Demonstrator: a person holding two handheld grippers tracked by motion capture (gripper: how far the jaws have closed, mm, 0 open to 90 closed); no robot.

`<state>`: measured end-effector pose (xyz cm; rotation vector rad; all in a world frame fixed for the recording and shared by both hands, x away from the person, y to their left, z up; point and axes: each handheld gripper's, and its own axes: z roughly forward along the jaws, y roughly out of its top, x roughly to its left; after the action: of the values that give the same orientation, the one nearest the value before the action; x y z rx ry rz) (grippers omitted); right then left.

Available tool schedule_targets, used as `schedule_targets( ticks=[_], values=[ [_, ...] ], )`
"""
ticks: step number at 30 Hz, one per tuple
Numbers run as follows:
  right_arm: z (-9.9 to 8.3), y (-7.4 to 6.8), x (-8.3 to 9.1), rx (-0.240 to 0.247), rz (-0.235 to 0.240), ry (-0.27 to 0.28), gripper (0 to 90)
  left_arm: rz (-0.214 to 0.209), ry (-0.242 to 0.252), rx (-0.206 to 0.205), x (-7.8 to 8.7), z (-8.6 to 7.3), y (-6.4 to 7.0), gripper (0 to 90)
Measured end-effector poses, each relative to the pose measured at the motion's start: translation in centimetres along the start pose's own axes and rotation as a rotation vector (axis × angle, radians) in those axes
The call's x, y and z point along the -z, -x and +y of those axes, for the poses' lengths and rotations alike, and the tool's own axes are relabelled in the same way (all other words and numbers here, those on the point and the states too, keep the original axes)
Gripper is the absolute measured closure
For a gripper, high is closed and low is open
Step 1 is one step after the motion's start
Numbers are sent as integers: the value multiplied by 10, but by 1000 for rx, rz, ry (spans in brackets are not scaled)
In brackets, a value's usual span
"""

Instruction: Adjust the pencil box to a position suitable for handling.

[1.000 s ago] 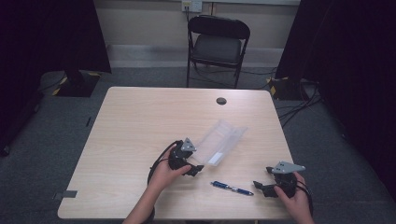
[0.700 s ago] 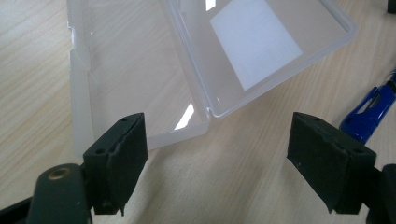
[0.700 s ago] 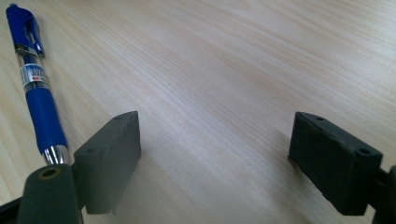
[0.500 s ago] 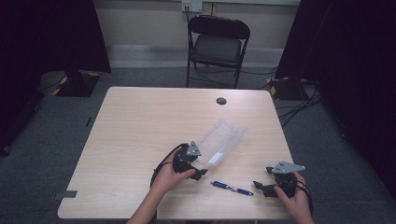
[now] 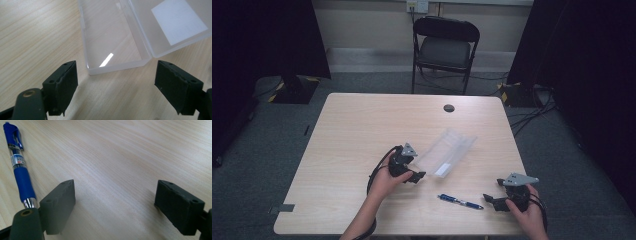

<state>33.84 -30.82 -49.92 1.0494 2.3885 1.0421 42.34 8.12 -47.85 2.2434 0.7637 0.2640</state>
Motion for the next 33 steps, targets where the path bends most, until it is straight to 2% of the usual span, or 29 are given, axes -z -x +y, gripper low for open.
schedule_targets(
  ticks=[5, 8, 12, 19, 22, 23, 27, 31, 33],
  values=[
    [0, 0, 0, -1, 0, 0, 157, -31, -7, -14, -7, 0, 7, 177],
    [0, 0, 0, 1, 0, 1, 157, -44, -3, -7, -8, -1, 10, 191],
    [0, 0, 0, 0, 2, 1, 157, -76, 1, -36, -10, -3, 22, 189],
    [0, 0, 0, 2, 2, 2, 157, -105, -7, -70, -14, -5, 34, 192],
    [0, 0, 0, 2, 3, 2, 157, -93, -13, -85, -13, -6, 38, 194],
    [0, 0, 0, 2, 2, 2, 156, -80, -33, -104, -9, -7, 37, 191],
    [0, 0, 0, 0, 4, 4, 156, -63, -14, -87, 2, -15, 32, 188],
    [1, -1, 0, -8, -16, 3, 161, -36, -14, -94, 19, -28, 26, 187],
    [3, -3, 0, -6, -36, -6, 210, -23, -12, -93, 27, -36, 24, 187]
  ],
)
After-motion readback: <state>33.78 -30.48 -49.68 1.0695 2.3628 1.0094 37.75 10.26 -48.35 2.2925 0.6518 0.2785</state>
